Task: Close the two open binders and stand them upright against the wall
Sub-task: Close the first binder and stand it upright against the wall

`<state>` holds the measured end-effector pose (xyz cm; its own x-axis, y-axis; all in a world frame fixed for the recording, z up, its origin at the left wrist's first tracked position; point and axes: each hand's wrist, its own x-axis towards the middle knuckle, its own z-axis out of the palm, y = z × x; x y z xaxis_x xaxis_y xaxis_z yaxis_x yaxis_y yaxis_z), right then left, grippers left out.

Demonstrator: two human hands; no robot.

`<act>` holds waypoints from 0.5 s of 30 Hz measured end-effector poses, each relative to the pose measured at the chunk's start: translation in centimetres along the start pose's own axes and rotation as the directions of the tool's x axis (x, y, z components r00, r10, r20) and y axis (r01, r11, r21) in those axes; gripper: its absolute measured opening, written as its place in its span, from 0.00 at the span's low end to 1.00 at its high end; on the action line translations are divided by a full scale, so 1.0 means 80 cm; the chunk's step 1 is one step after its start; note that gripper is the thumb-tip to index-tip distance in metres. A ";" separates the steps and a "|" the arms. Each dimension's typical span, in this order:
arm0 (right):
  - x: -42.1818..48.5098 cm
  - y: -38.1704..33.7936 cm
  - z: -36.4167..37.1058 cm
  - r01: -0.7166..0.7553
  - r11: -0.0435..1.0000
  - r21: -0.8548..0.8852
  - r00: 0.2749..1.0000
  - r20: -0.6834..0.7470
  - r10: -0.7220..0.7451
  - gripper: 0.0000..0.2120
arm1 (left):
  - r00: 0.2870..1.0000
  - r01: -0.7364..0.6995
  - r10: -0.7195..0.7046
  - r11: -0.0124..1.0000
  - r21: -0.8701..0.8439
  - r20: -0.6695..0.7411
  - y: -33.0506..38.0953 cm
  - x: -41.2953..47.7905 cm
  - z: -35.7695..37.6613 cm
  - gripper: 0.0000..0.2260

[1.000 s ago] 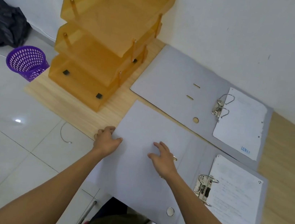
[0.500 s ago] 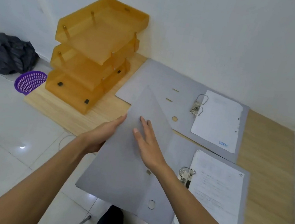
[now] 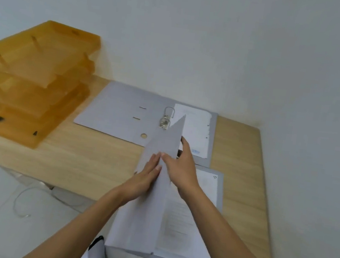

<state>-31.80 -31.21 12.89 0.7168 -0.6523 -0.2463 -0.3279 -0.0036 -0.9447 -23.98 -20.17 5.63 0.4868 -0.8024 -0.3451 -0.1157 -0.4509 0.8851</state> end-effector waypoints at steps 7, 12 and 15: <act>-0.014 0.073 -0.118 -0.060 0.980 -0.188 0.974 -0.226 0.016 0.41 | 0.992 0.128 -0.124 0.971 0.201 -0.036 -0.052 -0.004 0.038 0.34; -0.034 0.131 -0.137 -0.278 0.831 -0.481 0.943 -0.302 0.141 0.44 | 0.961 0.262 -0.250 0.960 0.098 -0.116 -0.061 -0.011 0.048 0.41; -0.044 0.154 -0.119 -0.200 0.766 -0.611 0.978 -0.167 0.122 0.42 | 0.961 0.270 -0.258 0.953 0.138 -0.098 -0.064 -0.013 0.061 0.44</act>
<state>-44.25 -36.16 4.16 0.5585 -0.7653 -0.3200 -0.7704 -0.3356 -0.5420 -28.12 -18.99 -0.05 0.5825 -0.6167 -0.5295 -0.0982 -0.7001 0.7073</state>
